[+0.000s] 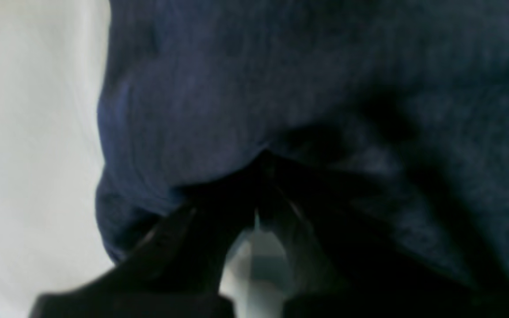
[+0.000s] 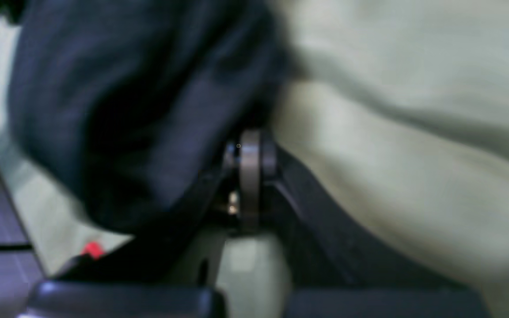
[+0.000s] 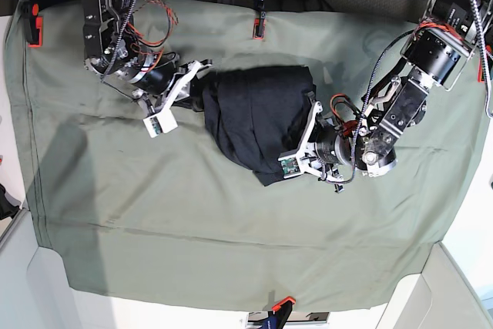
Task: Fold the T-shirt properly
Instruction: 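Fold the bundle over once more and press it flat with both grippers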
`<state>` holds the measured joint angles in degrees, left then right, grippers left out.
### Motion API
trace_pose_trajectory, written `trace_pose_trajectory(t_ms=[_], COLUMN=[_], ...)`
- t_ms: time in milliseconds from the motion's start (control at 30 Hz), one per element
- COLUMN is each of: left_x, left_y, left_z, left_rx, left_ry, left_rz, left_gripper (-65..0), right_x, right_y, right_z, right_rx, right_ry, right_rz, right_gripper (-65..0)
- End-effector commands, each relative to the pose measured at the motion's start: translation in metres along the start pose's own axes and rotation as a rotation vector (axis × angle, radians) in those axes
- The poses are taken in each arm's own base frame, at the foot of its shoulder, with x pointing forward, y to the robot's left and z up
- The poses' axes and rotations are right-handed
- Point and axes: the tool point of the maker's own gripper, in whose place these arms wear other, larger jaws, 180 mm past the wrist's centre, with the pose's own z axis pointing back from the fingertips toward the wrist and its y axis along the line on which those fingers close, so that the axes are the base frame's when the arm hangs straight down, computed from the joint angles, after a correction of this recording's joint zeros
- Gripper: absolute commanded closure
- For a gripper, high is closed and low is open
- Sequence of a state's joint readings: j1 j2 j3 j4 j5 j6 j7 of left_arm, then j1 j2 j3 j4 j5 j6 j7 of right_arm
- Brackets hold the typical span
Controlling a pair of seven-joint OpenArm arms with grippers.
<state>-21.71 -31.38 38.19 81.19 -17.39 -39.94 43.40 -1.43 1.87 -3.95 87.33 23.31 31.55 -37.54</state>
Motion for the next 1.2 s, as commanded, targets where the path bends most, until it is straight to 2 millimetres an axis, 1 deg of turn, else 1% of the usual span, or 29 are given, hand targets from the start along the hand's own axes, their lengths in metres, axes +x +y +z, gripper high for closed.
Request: trace_pose_trajectory(t_ms=[0,67,167,333,400,467,533,600,667,733,800,867,900,967,1033,1100,1167], left_x=[-0.002,-0.004,-0.007,-0.016,-0.018,-0.018,-0.015,-0.011,-0.005,0.006,0.018,0.027,0.028,0.025,0.017,0.005,-0.008], left_y=[0.016,0.018,0.022,0.023,0.023,0.023,0.018,0.009,-0.002,-0.014,-0.021,-0.024,-0.025,-0.027,-0.032,-0.037,-0.043], left_z=[0.013,0.026,0.050,0.084,0.094,0.101,0.102,0.101,0.094,0.085,0.077,0.068,0.062,0.050,0.036,0.023,0.015], left_rx=[0.032,0.035,0.046,0.049,0.056,0.058,0.045,0.025,-0.001,-0.024,-0.031,-0.041,-0.045,-0.065,-0.092,-0.107,-0.115], left_ry=[0.005,-0.007,-0.022,0.003,0.006,0.006,-0.005,-0.020,-0.045,-0.079,-0.106,-0.124,-0.124,-0.113,-0.094,-0.070,-0.046], left_rz=[-0.006,-0.012,-0.039,-0.076,-0.094,-0.105,-0.108,-0.112,-0.111,-0.107,-0.109,-0.095,-0.084,-0.045,0.003,0.036,0.053], left_gripper=[0.0,0.0,0.0,0.0,0.0,0.0,0.0,0.0,0.0,0.0,0.0,0.0,0.0,0.0,0.0,0.0,0.0], right_x=[0.017,0.016,0.012,0.003,0.003,0.004,0.009,0.015,0.024,0.041,0.063,0.082,0.089,0.099,0.107,0.114,0.119], right_y=[0.011,0.023,0.040,0.066,0.076,0.078,0.079,0.078,0.071,0.063,0.055,0.053,0.056,0.065,0.074,0.079,0.081], right_z=[0.000,-0.004,-0.010,-0.019,-0.021,-0.022,-0.019,-0.012,-0.002,0.011,0.028,0.040,0.042,0.041,0.033,0.018,-0.001], right_rx=[0.033,0.061,0.103,0.169,0.183,0.172,0.164,0.152,0.112,0.063,0.021,0.019,0.041,0.082,0.106,0.109,0.113], right_ry=[-0.050,-0.039,-0.020,0.014,0.021,0.031,0.022,0.004,0.004,-0.028,-0.090,-0.151,-0.181,-0.230,-0.259,-0.261,-0.246], right_rz=[0.025,0.047,0.074,0.116,0.137,0.154,0.165,0.176,0.210,0.240,0.265,0.274,0.261,0.242,0.237,0.250,0.258], right_gripper=[0.0,0.0,0.0,0.0,0.0,0.0,0.0,0.0,0.0,0.0,0.0,0.0,0.0,0.0,0.0,0.0,0.0])
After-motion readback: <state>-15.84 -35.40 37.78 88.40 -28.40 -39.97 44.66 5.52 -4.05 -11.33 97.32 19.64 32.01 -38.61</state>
